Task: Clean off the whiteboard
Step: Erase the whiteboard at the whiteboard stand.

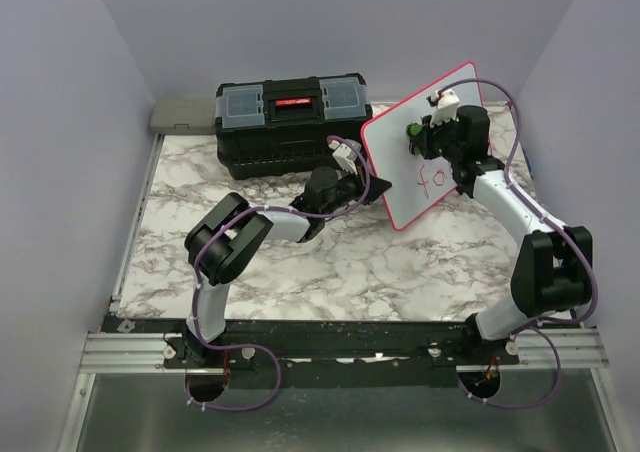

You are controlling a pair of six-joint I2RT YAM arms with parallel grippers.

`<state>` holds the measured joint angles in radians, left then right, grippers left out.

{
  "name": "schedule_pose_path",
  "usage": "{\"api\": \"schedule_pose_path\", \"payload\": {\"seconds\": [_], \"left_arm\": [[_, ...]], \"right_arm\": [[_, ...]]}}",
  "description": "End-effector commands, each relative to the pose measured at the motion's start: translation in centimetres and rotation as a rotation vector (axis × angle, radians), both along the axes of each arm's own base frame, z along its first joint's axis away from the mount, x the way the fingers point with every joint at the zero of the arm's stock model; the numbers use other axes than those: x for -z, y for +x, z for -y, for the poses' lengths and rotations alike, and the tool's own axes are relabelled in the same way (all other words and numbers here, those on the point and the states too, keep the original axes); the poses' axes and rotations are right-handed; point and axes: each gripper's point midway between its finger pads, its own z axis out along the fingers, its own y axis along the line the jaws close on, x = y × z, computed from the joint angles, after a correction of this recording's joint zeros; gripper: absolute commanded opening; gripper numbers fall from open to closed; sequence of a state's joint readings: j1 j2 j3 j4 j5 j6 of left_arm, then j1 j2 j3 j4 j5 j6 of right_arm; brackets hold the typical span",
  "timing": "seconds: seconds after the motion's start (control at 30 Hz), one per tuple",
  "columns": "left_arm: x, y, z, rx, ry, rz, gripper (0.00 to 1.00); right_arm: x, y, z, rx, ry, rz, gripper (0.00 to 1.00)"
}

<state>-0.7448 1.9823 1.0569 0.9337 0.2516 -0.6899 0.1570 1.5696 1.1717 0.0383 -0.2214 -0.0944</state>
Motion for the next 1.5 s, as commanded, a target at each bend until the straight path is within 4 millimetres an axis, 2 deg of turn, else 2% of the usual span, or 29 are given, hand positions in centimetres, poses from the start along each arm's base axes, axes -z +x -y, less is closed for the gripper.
{"api": "schedule_pose_path", "payload": {"seconds": [0.0,0.13,0.23,0.37,0.5,0.57,0.63,0.73,0.83,0.97,1.03,1.1,1.2,1.33,1.47], "left_arm": [[-1.6,-3.8,2.0,0.171,0.009,0.132,0.0],[-1.7,-3.7,2.1,0.173,0.007,0.133,0.0],[-1.8,-3.7,2.2,0.174,0.006,0.133,0.0],[-1.6,-3.7,2.0,0.171,0.01,0.129,0.0],[-1.3,-3.8,1.9,0.17,0.012,0.124,0.0],[-1.3,-3.8,1.9,0.17,0.01,0.124,0.0],[-1.3,-3.8,1.9,0.17,0.01,0.124,0.0],[-1.3,-3.9,1.9,0.171,0.009,0.125,0.0],[-1.3,-3.9,1.8,0.17,0.008,0.129,0.0],[-1.2,-3.9,1.8,0.172,0.01,0.129,0.0],[-1.2,-3.8,1.8,0.172,0.009,0.13,0.0],[-1.3,-3.8,1.8,0.172,0.008,0.131,0.0],[-1.3,-3.7,1.9,0.172,0.006,0.133,0.0],[-1.3,-3.7,1.9,0.172,0.006,0.131,0.0],[-1.3,-3.7,1.9,0.172,0.008,0.129,0.0]], "right_arm": [[6.0,-3.9,-0.3,-0.174,-0.14,-0.123,0.01],[8.1,-8.5,-3.7,-0.49,-0.097,-0.215,0.01],[7.9,-9.5,-5.3,-0.589,-0.025,-0.235,0.01],[5.1,-7.2,-5.5,-0.5,0.02,-0.111,0.01],[-0.5,-4.1,-4.4,-0.308,0.102,0.161,0.01],[-1.6,-2.8,-3.4,-0.223,0.104,0.205,0.01],[-1.6,-1.4,-2.1,-0.138,0.082,0.201,0.01],[-0.1,-0.2,-0.2,-0.059,0.034,0.167,0.01],[1.6,-0.2,1.4,-0.028,0.019,0.119,0.01],[4.0,-1.0,2.2,-0.049,-0.034,0.03,0.01],[5.6,-2.3,1.3,-0.153,-0.067,-0.054,0.01],[7.2,-4.8,-0.5,-0.33,-0.077,-0.146,0.01],[7.8,-7.6,-3.0,-0.546,-0.025,-0.211,0.01],[7.0,-8.4,-4.4,-0.634,0.043,-0.204,0.01],[4.5,-7.3,-5.1,-0.614,0.077,-0.103,0.01]]}}
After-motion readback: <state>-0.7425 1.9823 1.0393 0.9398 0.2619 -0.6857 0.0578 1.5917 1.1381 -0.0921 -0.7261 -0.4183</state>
